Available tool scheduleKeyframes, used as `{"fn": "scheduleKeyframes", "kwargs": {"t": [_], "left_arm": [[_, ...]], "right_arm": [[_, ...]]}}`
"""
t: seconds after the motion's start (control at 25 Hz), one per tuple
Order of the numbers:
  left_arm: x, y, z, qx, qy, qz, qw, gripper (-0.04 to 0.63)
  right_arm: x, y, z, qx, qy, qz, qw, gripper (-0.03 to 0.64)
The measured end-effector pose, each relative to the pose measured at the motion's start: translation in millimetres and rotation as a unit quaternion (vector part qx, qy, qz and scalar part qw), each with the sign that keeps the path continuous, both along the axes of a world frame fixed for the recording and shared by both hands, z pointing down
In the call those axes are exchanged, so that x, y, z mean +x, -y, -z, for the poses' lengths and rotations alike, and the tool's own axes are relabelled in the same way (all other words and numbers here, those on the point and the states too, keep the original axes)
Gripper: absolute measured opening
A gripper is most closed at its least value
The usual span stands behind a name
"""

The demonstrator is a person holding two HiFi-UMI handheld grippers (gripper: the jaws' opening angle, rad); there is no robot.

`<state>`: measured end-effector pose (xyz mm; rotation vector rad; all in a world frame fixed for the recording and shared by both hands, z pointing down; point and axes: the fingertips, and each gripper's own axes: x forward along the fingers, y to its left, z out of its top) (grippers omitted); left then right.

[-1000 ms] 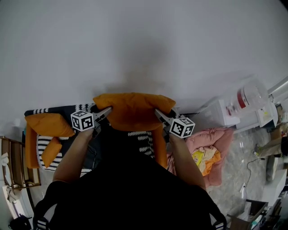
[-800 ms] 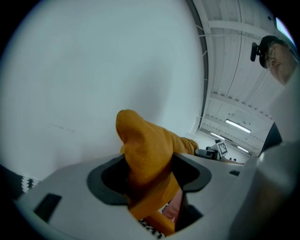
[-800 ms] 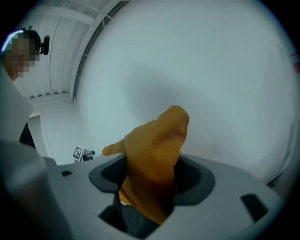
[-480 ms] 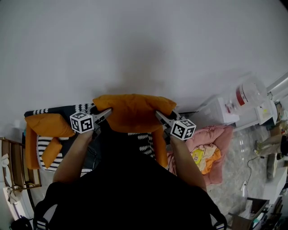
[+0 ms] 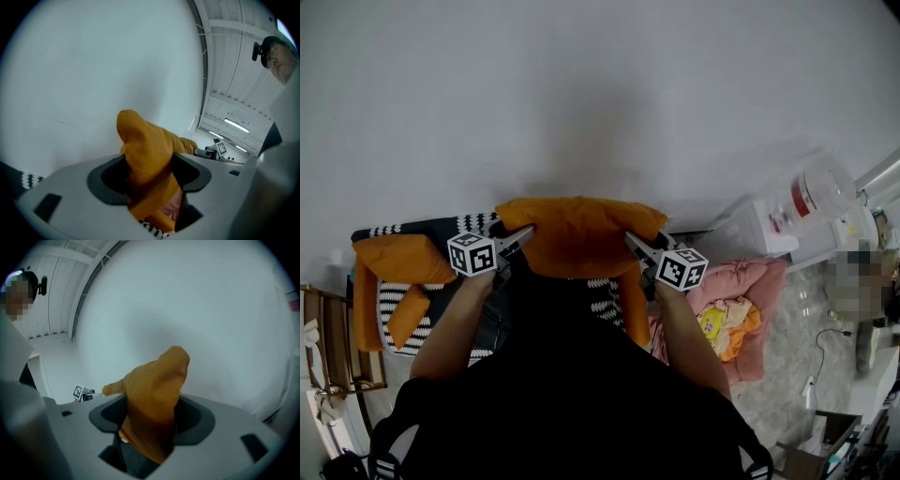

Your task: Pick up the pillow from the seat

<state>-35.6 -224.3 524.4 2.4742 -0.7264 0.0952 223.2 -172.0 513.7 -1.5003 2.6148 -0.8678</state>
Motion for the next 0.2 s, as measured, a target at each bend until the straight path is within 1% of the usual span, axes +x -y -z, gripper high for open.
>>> {"fn": "scheduleKeyframes", "kwargs": {"t": [0.2], "left_arm": [[1.6,-2.4,-4.0,-0.004,0.003,0.000,1.0000,0.291]], "right_arm": [[1.8,-1.2,-4.1,-0.004,0.001,0.001,1.000,0.295]]}}
